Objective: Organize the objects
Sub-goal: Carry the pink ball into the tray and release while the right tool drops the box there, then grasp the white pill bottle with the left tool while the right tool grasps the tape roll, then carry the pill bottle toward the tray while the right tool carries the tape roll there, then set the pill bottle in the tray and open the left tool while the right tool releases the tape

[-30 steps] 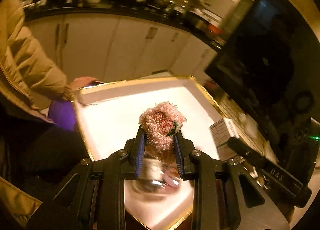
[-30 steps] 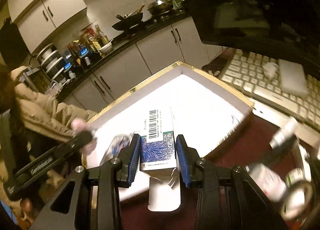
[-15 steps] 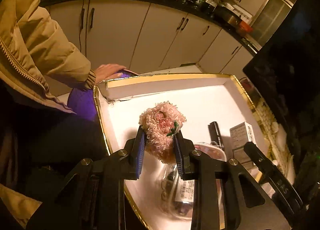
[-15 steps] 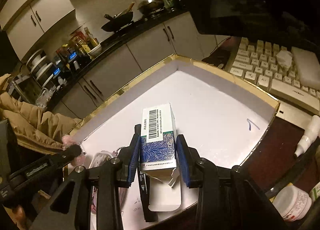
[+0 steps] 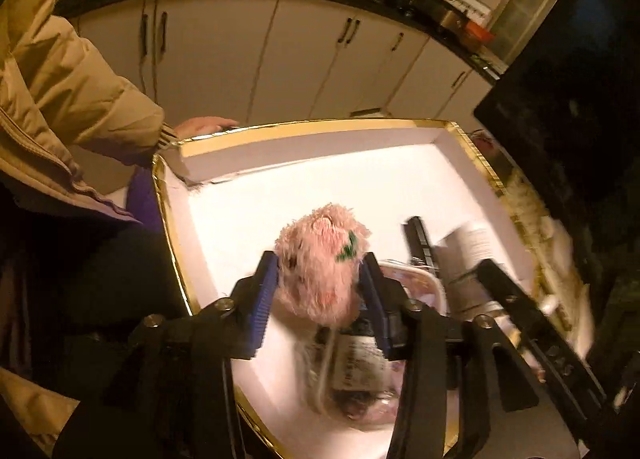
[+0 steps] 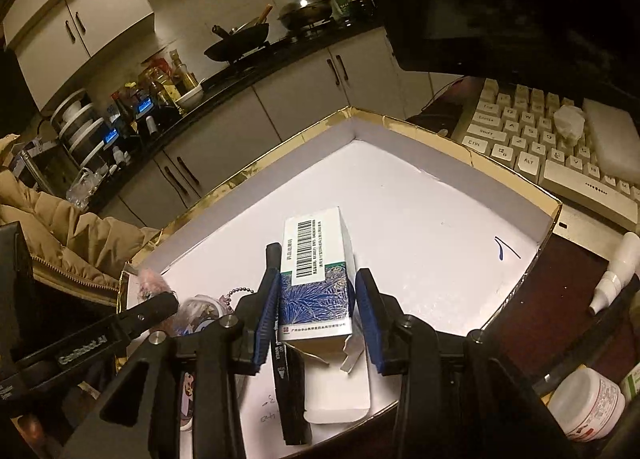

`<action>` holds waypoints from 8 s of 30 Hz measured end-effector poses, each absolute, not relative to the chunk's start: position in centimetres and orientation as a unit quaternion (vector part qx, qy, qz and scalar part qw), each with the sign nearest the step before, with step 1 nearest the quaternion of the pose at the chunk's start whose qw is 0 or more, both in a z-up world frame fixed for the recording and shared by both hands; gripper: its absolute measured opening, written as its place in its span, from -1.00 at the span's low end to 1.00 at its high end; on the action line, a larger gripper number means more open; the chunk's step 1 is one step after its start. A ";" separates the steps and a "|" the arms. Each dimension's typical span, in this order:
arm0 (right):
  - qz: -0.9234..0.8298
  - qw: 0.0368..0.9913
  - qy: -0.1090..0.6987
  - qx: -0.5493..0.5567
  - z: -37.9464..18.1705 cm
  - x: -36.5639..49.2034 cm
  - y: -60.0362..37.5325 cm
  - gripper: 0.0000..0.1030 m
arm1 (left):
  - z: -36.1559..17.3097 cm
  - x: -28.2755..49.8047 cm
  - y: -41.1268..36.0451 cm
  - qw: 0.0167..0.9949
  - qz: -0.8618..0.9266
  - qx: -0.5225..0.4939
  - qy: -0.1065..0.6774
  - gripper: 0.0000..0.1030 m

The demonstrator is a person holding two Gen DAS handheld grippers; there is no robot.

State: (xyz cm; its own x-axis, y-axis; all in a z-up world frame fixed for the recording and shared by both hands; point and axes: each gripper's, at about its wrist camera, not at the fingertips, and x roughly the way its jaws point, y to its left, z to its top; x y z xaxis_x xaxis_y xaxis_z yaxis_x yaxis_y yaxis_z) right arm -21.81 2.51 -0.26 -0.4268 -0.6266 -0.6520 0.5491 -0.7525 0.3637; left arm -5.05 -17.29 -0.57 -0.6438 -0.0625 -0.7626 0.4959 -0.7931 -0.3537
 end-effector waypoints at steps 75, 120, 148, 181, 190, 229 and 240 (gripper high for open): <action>-0.885 0.197 -0.218 0.361 -0.8 -16.8 29.6 -0.82 | 0.4 -14.4 5.8 -0.153 -0.872 0.446 0.134 0.15; -0.889 0.168 -0.168 0.392 -2.0 -17.1 28.1 -0.84 | -2.2 -7.8 7.9 -0.157 -0.869 0.469 0.004 -0.32; -0.876 0.263 -0.132 0.382 0.6 -15.2 22.9 -0.88 | 2.6 -5.6 -1.8 -0.088 -0.907 0.391 0.126 -0.32; -0.888 0.231 0.007 0.398 0.2 -22.8 5.3 -0.88 | 0.5 -13.6 -15.0 0.144 -0.869 0.424 0.211 -0.32; -0.879 0.238 0.064 0.407 -0.2 -22.4 4.1 -0.87 | -1.6 -14.7 -14.8 0.145 -0.838 0.480 0.215 -0.32; -0.872 0.280 -0.018 0.401 0.4 -22.4 5.1 -0.04 | 0.0 -13.4 -13.8 0.101 -0.864 0.449 0.201 0.14; -0.872 0.295 -0.032 0.390 1.2 -22.0 5.5 -0.04 | 1.0 -12.4 -13.2 0.092 -0.877 0.423 0.209 0.14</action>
